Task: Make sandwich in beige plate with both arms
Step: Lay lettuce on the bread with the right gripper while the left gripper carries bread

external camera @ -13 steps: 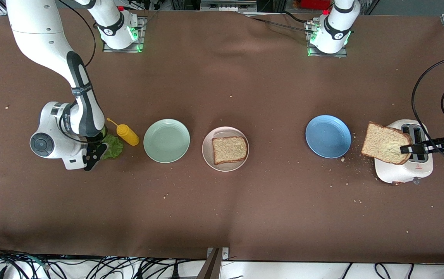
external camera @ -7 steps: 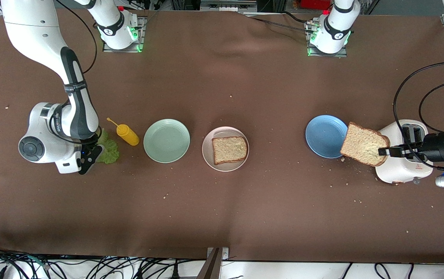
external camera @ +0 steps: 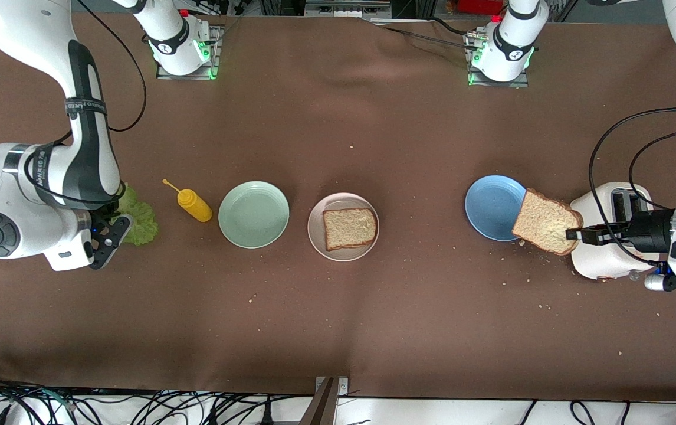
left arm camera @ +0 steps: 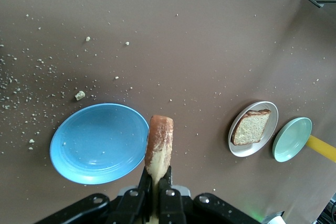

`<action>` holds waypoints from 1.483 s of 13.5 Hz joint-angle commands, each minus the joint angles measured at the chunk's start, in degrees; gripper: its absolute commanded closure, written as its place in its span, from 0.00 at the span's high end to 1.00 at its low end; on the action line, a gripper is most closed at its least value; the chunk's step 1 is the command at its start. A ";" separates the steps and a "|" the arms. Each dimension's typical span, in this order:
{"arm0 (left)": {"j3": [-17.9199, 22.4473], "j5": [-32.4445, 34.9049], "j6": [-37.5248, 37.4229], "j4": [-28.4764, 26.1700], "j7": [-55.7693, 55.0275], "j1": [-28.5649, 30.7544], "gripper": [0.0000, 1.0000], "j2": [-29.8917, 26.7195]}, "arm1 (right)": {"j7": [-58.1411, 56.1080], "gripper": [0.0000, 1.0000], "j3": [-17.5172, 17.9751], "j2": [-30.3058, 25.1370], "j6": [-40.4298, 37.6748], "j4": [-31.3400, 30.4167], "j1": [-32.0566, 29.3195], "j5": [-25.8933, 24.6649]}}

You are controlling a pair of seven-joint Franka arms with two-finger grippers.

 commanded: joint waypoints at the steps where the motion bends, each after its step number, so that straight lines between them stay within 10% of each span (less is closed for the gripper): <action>1: -0.61 -2.05 0.89 0.13 0.43 -0.15 0.00 0.04 | 5.36 0.00 0.52 0.53 -9.82 5.63 1.10 -0.15; 8: -0.78 -2.14 1.69 0.13 -0.62 -0.15 0.00 0.22 | 22.14 0.00 2.28 0.70 -11.71 5.73 9.77 20.40; 20: -0.78 -11.00 1.60 -0.04 0.17 -0.06 0.00 2.15 | 45.03 0.00 2.72 13.79 33.01 3.36 28.95 34.92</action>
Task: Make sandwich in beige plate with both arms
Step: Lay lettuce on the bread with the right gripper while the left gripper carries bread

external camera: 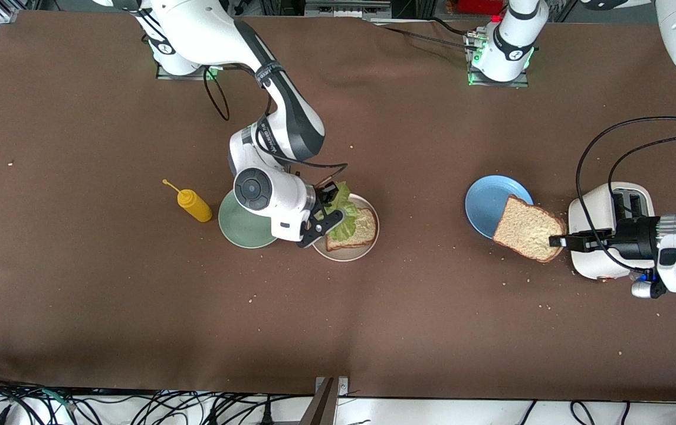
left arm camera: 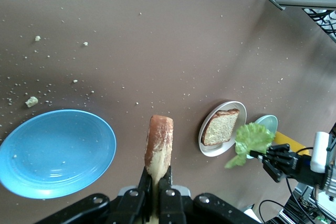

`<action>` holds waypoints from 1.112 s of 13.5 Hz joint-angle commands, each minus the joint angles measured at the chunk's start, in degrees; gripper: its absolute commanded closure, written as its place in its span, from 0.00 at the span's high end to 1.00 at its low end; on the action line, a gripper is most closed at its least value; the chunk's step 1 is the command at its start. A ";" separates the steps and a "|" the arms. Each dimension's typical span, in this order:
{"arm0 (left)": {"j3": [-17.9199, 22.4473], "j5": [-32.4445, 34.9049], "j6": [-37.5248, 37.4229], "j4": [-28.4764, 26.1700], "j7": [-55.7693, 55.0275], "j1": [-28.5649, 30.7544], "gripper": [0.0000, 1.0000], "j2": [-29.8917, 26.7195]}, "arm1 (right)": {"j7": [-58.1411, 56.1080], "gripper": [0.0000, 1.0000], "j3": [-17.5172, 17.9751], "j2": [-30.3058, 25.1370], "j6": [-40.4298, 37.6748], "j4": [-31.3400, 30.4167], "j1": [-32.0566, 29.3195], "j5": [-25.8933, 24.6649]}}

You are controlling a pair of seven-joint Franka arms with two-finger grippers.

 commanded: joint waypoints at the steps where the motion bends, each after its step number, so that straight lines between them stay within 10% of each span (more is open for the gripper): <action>1: 0.19 -6.04 0.33 0.07 0.54 -0.11 0.00 1.24 | 0.23 0.00 0.95 1.61 5.96 0.02 0.44 1.54; 5: -0.60 -9.39 0.77 0.25 6.00 -2.30 0.00 3.00 | -0.55 0.00 3.86 3.80 10.10 -0.07 0.53 1.36; 6: -0.60 -10.28 0.77 -0.02 6.00 -3.09 0.00 3.09 | -1.26 0.32 3.87 4.16 10.98 -0.07 0.53 1.10; 7: -0.69 -10.46 0.77 -0.02 5.82 -3.36 0.00 3.27 | -1.79 0.88 3.87 4.51 11.34 -0.07 0.53 0.92; 8: -0.60 -10.46 0.77 -0.02 5.91 -4.32 0.00 3.44 | -2.40 1.00 3.87 4.60 11.34 -0.07 0.53 0.66; 15: -0.69 -20.64 10.32 -3.96 5.73 -10.82 0.00 3.79 | -6.63 1.00 -3.14 -0.48 -7.50 0.19 -1.49 -1.09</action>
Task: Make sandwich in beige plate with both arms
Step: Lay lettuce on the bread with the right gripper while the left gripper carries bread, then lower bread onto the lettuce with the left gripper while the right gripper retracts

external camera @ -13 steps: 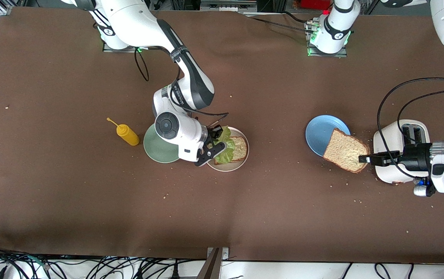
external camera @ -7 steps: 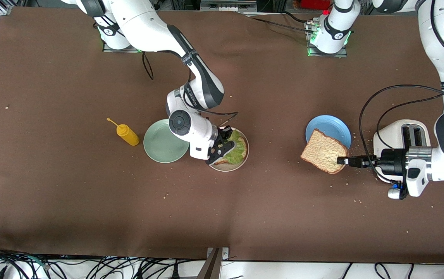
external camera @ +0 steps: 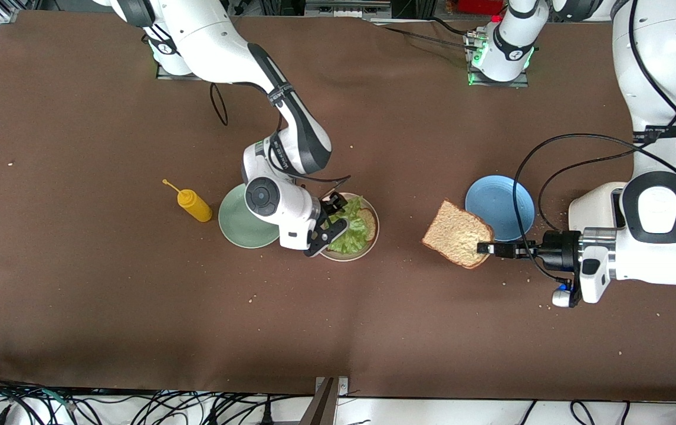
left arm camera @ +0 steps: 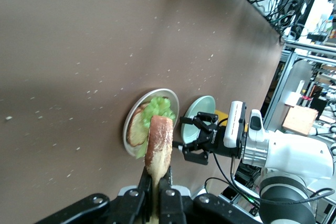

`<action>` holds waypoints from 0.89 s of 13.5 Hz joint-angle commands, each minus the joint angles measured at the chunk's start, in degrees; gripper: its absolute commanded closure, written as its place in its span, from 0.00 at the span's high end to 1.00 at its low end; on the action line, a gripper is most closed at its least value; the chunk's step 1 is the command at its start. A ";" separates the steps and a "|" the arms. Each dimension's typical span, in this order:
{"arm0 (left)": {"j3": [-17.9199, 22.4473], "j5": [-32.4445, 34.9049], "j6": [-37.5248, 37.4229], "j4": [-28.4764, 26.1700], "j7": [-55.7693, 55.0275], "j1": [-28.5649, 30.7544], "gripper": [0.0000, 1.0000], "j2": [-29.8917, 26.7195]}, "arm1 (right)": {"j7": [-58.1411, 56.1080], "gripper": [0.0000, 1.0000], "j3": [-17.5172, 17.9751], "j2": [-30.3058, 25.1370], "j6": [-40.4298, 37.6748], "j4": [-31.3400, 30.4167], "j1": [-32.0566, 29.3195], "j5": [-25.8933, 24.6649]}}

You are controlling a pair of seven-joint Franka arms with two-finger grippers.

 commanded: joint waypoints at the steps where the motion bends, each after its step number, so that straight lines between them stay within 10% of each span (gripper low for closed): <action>1: 0.55 -5.51 7.09 -4.62 1.12 -3.80 0.00 -0.88 | -0.99 1.00 -4.71 -4.62 -12.75 -0.36 -0.60 -2.30; 7: 0.55 -14.83 24.22 -16.03 2.17 -13.73 0.00 -3.52 | -1.33 1.00 -19.04 -13.06 -36.85 -0.27 -0.34 -12.30; 12: 0.20 -27.12 34.25 -27.55 13.47 -19.45 0.00 -8.35 | -2.04 1.00 -23.63 -15.61 -38.99 -1.58 -0.77 -18.57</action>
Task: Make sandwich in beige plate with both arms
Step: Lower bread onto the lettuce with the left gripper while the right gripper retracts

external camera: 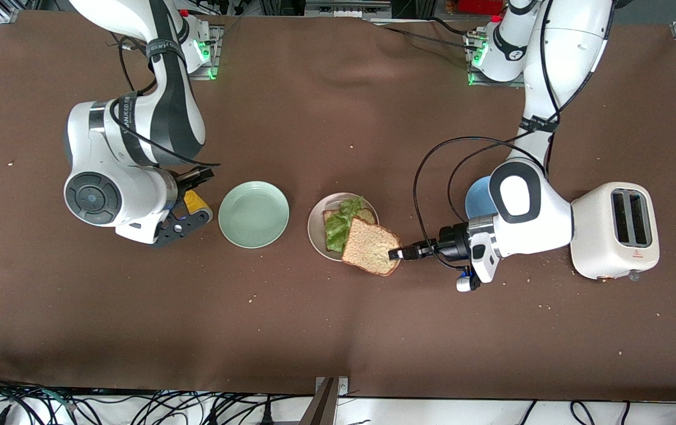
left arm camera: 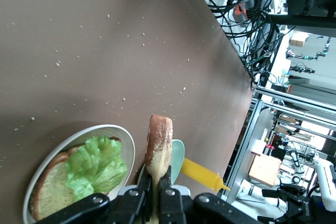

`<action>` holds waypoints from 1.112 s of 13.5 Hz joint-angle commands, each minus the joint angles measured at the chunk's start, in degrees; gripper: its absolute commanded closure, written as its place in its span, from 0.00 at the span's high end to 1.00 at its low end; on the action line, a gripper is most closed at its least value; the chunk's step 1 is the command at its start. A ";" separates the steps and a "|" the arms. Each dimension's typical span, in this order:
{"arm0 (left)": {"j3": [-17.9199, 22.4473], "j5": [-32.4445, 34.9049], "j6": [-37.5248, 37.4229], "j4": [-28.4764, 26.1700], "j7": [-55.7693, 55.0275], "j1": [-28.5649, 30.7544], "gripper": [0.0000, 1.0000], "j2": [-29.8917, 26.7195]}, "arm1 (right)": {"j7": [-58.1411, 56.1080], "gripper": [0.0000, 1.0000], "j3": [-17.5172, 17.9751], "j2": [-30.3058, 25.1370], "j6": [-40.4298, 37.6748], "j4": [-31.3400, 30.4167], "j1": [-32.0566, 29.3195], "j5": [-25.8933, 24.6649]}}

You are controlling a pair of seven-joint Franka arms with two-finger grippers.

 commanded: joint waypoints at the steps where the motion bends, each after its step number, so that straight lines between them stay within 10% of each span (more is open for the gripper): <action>1: -0.99 -10.56 5.88 -11.01 12.52 -2.28 0.00 -5.79 | -0.21 1.00 0.54 -3.92 1.29 -4.83 -1.21 -2.49; 4: -2.23 -25.07 7.13 -16.74 28.71 -2.55 0.00 -6.50 | 0.14 1.00 9.30 -10.85 8.40 -11.60 -8.14 -8.01; 12: -7.14 -37.22 10.65 -21.32 40.16 -2.64 0.00 -7.21 | 13.06 1.00 38.13 -30.02 22.84 -33.33 -33.78 -19.55; 15: -7.50 -42.68 10.65 -22.03 47.28 -2.72 0.00 -6.24 | 13.07 1.00 40.01 -37.39 22.14 -34.04 -40.85 -19.54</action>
